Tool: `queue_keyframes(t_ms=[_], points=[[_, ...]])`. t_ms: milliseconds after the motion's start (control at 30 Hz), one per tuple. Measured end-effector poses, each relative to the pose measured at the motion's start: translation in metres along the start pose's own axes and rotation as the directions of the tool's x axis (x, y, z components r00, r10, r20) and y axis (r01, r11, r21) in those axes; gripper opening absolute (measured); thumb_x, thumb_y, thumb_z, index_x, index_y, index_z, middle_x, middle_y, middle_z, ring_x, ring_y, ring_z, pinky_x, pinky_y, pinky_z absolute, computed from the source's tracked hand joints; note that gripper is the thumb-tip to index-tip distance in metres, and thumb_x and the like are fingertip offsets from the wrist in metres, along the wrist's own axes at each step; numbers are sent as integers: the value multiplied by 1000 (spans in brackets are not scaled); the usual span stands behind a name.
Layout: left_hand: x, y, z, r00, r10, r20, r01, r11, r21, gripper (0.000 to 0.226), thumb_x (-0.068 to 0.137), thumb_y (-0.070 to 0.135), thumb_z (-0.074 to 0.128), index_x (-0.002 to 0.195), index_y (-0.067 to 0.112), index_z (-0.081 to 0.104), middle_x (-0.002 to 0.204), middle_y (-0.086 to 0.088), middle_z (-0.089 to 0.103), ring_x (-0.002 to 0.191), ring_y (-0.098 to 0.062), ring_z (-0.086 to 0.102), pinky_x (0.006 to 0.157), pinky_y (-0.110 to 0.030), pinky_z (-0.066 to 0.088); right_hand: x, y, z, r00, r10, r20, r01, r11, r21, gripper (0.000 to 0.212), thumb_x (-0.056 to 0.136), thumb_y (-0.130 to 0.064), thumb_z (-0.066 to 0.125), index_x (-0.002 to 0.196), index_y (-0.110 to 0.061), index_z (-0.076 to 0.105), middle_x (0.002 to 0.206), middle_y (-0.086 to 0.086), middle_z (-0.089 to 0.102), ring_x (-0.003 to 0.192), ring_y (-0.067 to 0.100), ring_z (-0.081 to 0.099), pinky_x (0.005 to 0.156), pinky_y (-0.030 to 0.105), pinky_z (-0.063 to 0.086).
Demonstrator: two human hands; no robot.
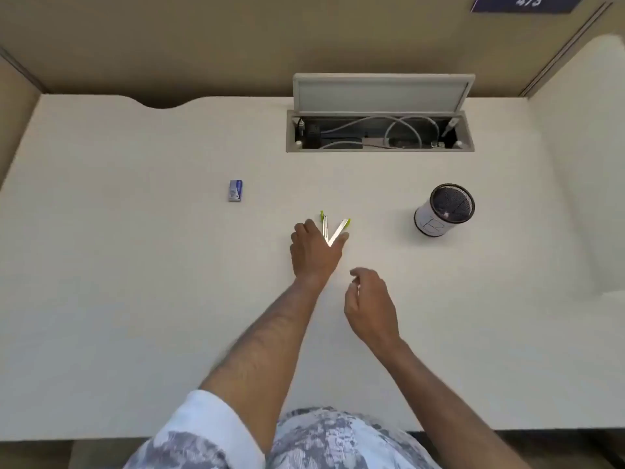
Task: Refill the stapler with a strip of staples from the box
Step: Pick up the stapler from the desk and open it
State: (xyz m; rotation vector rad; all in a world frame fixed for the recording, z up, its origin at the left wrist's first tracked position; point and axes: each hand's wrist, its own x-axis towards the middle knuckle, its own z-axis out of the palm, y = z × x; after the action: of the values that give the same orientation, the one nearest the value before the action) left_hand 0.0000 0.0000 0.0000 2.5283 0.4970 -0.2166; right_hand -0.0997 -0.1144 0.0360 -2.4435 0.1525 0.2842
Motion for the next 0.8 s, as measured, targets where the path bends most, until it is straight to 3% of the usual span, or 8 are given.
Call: queue_keyframes(t_ms=[133,300,467,633,800], points=[[9,18,9,996,-77,-36,77,997,24,72,86,60,72,124,3,51,124,-15,57,111,-34,59,89,-44,50,-26,16,0,998,60,5,-60,998,33,28,100,-25,47,126,-19,57,110,-6,63,105,17,59,80,33,50],[23,23,12,995,-72,-72,77,994,76,65,90,59,69,125,7,53,122,-11,59,110,-31,60,87,-42,49,-32,27,1,996,83,18,-83,996,35,30,100,-29,49,128,-22,56,109,-6,64,105,15,59,82,38,53],[30,15,11,991,-29,-130,29,1000,-4,46,100,45,61,121,5,56,120,-13,62,109,-35,62,85,-44,49,-28,32,-2,995,102,-13,-101,993,53,27,99,-29,51,125,-21,57,98,-9,60,102,16,58,76,34,49],[37,18,-7,989,-14,-146,-18,976,-216,43,104,39,56,121,0,51,113,-20,71,102,-42,68,77,-46,53,-18,21,-6,999,50,-17,-49,996,70,29,99,-26,53,125,-15,58,99,-2,62,105,23,60,82,38,51],[44,12,-21,987,-3,-161,-36,971,-237,45,103,39,57,122,-1,50,111,-21,73,97,-43,70,68,-39,45,-19,14,4,1000,2,5,-2,998,66,30,99,-26,53,126,-12,59,99,2,63,101,25,61,83,41,52]])
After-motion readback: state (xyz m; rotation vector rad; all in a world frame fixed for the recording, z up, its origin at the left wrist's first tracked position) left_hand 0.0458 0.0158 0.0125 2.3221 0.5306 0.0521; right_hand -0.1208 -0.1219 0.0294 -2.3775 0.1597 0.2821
